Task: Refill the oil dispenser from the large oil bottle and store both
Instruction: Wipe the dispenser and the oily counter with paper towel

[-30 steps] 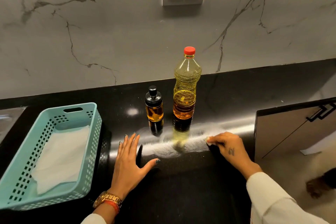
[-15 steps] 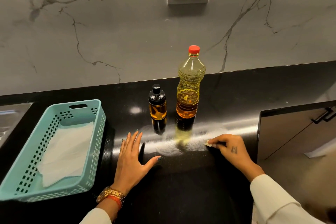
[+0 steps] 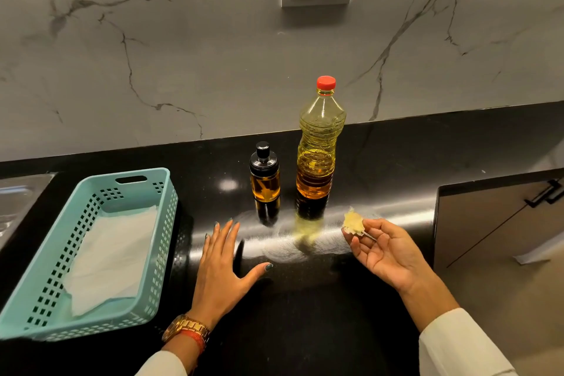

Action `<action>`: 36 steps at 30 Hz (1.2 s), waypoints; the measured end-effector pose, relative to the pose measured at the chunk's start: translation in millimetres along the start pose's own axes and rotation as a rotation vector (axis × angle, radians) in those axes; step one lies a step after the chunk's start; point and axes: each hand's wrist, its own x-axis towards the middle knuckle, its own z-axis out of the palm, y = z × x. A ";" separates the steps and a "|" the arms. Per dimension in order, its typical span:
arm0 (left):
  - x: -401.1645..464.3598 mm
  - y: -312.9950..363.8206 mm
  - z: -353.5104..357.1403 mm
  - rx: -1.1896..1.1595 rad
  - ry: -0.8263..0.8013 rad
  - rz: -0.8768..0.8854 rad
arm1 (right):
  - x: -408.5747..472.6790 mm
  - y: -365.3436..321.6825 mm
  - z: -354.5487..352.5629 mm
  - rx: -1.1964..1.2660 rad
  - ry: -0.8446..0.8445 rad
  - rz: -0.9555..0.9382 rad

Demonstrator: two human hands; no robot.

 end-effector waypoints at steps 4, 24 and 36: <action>0.1 0.2 -0.6 -0.001 -0.002 0.002 | -0.6 1.2 -0.6 -0.086 -0.009 -0.091; 0.9 1.9 -1.5 -0.003 0.001 0.010 | 31.7 -8.6 -37.4 -1.711 0.295 -1.117; 0.0 1.5 -3.4 -0.023 0.002 -0.002 | 71.1 -4.7 -23.2 -1.832 0.333 -0.955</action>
